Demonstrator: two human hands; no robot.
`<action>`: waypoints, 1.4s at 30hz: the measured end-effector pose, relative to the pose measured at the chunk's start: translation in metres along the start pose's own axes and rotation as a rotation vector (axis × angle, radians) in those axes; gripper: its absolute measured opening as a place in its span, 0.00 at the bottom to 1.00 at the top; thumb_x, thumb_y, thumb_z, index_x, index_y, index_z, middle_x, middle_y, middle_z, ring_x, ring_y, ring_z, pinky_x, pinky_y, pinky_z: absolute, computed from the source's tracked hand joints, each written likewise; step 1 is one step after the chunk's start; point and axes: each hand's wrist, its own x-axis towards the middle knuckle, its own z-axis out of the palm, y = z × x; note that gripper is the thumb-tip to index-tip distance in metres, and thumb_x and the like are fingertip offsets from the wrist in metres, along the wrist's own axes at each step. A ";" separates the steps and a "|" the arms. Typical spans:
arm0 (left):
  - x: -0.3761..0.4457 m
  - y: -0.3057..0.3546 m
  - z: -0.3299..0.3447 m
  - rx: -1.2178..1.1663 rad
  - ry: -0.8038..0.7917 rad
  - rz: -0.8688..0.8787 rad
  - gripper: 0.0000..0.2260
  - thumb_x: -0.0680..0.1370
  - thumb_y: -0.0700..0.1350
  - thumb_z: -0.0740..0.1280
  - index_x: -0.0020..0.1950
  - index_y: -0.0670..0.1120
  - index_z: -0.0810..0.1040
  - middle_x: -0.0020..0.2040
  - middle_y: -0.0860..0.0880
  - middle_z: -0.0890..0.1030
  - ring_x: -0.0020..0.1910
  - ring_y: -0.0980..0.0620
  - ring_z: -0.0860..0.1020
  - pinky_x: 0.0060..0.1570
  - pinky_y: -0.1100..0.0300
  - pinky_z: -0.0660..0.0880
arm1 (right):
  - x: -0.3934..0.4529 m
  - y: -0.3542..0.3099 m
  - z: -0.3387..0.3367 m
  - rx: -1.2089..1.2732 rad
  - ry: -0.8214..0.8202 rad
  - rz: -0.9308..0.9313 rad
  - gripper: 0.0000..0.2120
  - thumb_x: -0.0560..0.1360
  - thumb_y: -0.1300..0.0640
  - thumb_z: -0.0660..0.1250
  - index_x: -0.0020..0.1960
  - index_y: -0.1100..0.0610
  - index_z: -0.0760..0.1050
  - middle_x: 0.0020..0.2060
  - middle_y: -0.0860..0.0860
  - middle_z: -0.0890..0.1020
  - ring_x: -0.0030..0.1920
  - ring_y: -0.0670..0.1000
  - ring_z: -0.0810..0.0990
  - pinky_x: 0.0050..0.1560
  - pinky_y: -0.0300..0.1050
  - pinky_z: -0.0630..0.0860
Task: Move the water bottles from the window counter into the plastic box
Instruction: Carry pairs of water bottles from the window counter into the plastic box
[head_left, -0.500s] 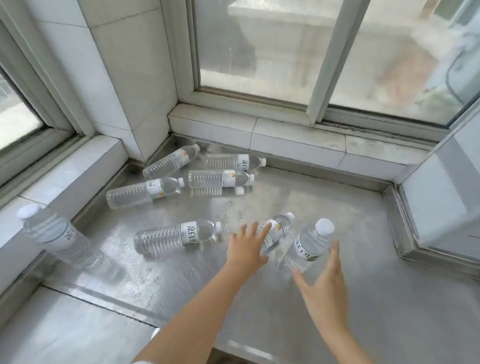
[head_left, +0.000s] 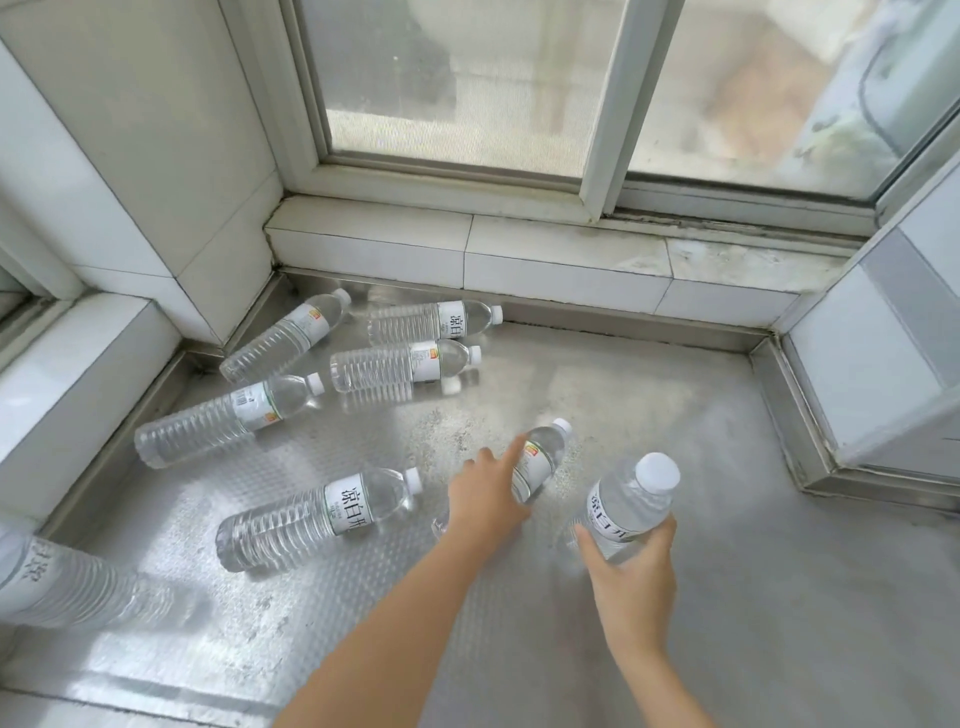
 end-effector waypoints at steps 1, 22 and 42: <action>0.000 -0.002 -0.003 -0.041 -0.003 -0.003 0.32 0.75 0.59 0.65 0.77 0.60 0.56 0.57 0.43 0.75 0.55 0.42 0.76 0.49 0.52 0.73 | 0.001 0.000 0.000 0.011 0.009 0.003 0.33 0.64 0.54 0.78 0.63 0.51 0.65 0.50 0.48 0.81 0.47 0.55 0.80 0.44 0.49 0.74; -0.111 -0.018 -0.078 -0.913 0.282 -0.029 0.37 0.62 0.48 0.81 0.65 0.67 0.69 0.46 0.63 0.79 0.49 0.58 0.81 0.44 0.68 0.71 | -0.051 -0.042 -0.074 0.019 0.079 -0.101 0.32 0.56 0.56 0.82 0.56 0.45 0.72 0.47 0.39 0.82 0.48 0.45 0.80 0.47 0.47 0.76; -0.284 0.102 -0.056 -1.017 0.080 0.328 0.37 0.61 0.43 0.82 0.60 0.70 0.70 0.48 0.58 0.82 0.44 0.70 0.79 0.39 0.80 0.70 | -0.192 -0.011 -0.263 0.201 0.284 -0.119 0.29 0.55 0.61 0.82 0.48 0.43 0.74 0.45 0.37 0.82 0.47 0.38 0.79 0.49 0.48 0.78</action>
